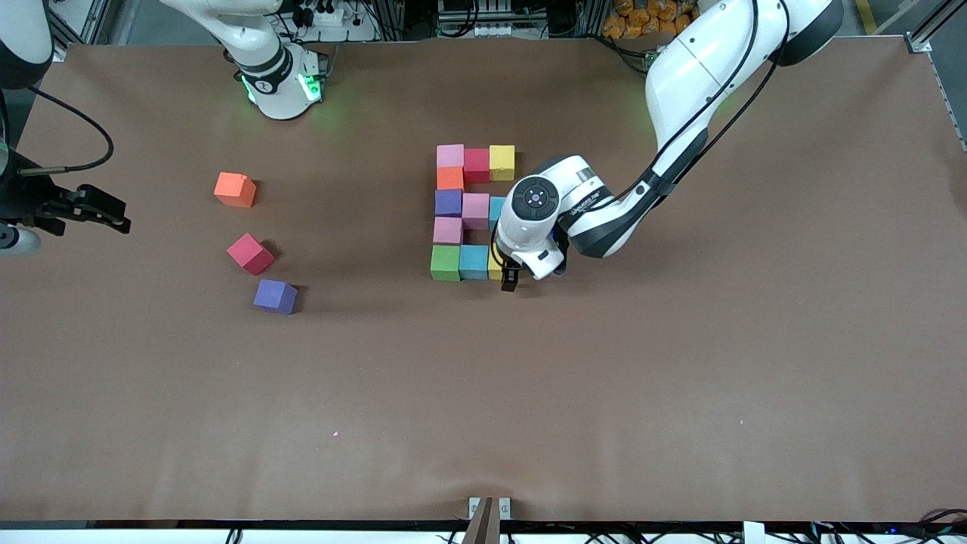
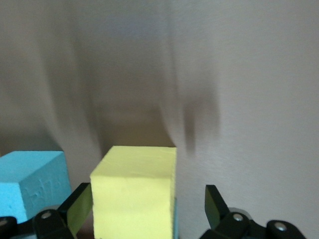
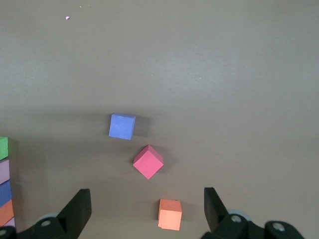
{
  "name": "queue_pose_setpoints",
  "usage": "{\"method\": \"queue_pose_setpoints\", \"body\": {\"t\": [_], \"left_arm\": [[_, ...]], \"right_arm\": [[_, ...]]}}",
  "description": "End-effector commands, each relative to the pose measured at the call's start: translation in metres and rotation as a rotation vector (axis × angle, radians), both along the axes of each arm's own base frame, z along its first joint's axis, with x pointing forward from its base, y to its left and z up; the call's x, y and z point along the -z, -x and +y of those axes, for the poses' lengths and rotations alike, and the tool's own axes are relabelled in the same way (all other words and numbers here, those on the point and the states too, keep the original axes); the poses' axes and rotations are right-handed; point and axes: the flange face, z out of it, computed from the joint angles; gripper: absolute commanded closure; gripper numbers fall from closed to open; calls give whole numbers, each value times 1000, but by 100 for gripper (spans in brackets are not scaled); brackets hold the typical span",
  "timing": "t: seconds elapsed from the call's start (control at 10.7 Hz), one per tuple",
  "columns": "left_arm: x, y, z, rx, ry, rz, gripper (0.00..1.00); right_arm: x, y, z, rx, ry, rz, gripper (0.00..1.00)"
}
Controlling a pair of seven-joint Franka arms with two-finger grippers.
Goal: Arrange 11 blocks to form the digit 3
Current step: 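Release the yellow cube and withdraw the left gripper from the cubes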
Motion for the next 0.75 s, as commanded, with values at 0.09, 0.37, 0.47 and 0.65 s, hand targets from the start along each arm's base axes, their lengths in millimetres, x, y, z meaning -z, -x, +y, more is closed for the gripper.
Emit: {"method": "queue_pose_setpoints", "body": {"t": [0.09, 0.37, 0.47, 0.65], "left_arm": [[-80, -6, 12, 66, -58, -95, 0], [-164, -4, 33, 309, -137, -183, 0], [-184, -6, 43, 395, -159, -205, 0], [-218, -20, 77, 566, -205, -228, 0]], "right_arm": [[-8, 4, 8, -17, 2, 1, 0], [-3, 3, 20, -36, 3, 9, 0], [-4, 4, 19, -36, 3, 9, 0], [-8, 7, 16, -34, 4, 13, 0]]}}
